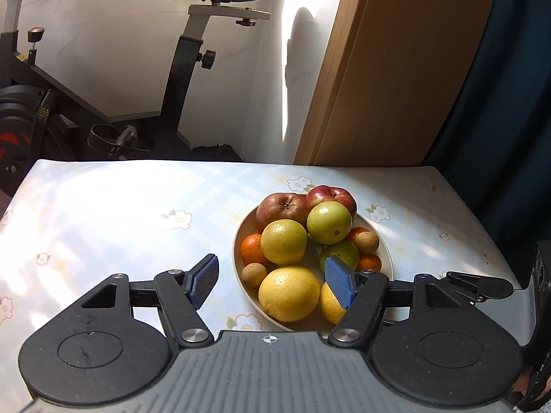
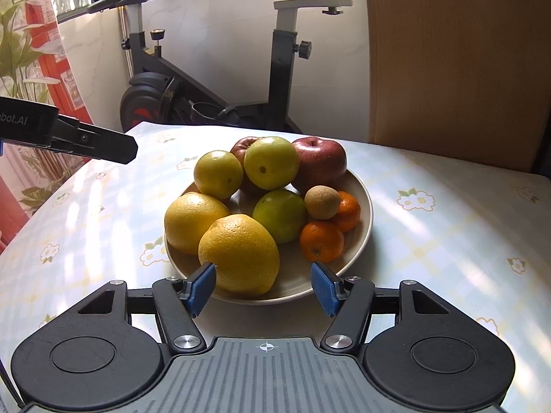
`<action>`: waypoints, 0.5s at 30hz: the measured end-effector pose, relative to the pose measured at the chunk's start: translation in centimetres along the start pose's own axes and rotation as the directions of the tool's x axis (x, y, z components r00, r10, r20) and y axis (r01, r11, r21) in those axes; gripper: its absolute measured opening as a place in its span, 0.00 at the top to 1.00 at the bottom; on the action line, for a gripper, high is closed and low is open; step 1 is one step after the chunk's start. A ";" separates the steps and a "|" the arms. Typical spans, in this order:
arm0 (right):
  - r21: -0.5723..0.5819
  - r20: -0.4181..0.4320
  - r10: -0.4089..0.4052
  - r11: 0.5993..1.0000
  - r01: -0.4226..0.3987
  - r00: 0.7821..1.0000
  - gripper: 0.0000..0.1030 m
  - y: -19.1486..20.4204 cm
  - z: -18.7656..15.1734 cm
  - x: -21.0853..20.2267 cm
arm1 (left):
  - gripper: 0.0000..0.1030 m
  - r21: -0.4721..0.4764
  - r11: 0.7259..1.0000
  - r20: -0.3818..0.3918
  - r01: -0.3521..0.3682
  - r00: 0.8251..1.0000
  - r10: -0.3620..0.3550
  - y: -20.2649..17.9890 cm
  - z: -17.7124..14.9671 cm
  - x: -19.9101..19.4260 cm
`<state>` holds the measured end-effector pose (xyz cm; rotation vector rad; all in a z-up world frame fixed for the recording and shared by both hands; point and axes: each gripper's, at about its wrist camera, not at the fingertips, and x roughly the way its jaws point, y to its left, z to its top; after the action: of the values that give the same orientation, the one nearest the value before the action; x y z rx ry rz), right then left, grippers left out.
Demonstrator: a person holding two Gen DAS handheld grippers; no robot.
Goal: Organize fruits
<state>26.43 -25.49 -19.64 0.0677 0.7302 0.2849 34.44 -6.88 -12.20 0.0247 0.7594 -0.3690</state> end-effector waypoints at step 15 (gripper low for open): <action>0.046 0.144 -0.100 0.995 0.094 0.984 0.00 1.2 1.9 -8.7 | 0.08 0.059 0.996 0.126 -0.063 0.991 0.055 -1.9 -1.7 -7.2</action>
<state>21.26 -26.71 -12.43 0.0885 0.5910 0.1707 27.88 -6.14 -8.30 0.0825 0.6227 -0.3346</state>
